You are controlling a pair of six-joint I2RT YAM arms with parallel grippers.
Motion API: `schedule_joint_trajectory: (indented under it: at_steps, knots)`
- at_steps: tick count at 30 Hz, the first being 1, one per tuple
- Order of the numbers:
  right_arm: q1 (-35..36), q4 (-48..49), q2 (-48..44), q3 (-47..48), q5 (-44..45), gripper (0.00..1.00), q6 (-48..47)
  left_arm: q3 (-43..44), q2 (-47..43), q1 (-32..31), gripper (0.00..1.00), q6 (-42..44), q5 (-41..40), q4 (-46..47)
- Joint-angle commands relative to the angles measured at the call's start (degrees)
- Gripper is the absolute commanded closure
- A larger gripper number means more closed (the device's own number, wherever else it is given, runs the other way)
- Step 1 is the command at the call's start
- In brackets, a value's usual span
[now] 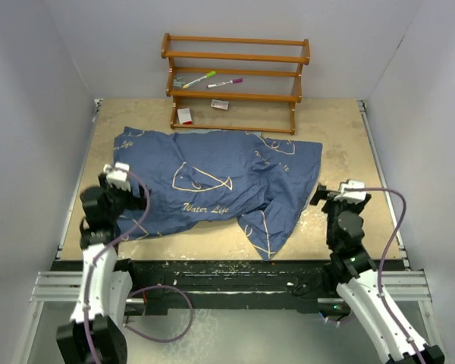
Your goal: Remove the pillowcase from the pillow
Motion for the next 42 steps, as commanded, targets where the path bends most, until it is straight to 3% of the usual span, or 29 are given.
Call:
schedule_joint_trajectory:
  at_steps: [1,2,5,7,9,12,16,21,30,42]
  knots:
    - [0.12,-5.65,6.01,15.93,10.96,0.0,16.43,23.31,13.64,-0.11,0.01,13.1,2.02,-16.03]
    - [0.11,-9.85,8.09,19.23,12.93,0.0,27.1,29.44,17.35,-0.08,0.01,17.47,3.25,-22.57]
    - [0.11,-18.14,14.02,28.57,12.89,0.0,33.15,43.86,27.0,0.0,0.01,24.15,6.1,-37.47]
    - [0.11,-29.62,17.51,34.17,12.51,0.0,44.22,48.81,30.27,0.01,0.01,28.01,8.78,-43.76]
    - [0.11,-24.84,20.64,33.42,7.41,0.0,41.66,50.85,31.02,-0.09,0.01,31.07,12.15,-47.67]
    - [0.11,-18.67,22.63,32.11,-7.26,0.0,33.37,53.16,31.28,-1.15,0.01,34.66,16.01,-52.23]
    - [0.11,-19.82,27.37,32.23,-15.12,0.0,36.2,54.36,33.99,-8.96,0.01,35.94,12.72,-56.49]
    - [0.16,-23.97,33.01,32.62,-20.32,0.0,40.74,50.03,34.55,-25.49,0.01,34.31,4.26,-52.99]
    - [0.2,-33.29,26.17,30.29,-18.63,0.0,45.93,48.19,41.52,-50.7,0.01,32.92,-11.23,-44.03]
    - [0.13,-42.5,24.87,35.31,-14.38,0.0,45.63,41.95,53.08,-61.66,0.01,40.16,-25.9,-18.2]
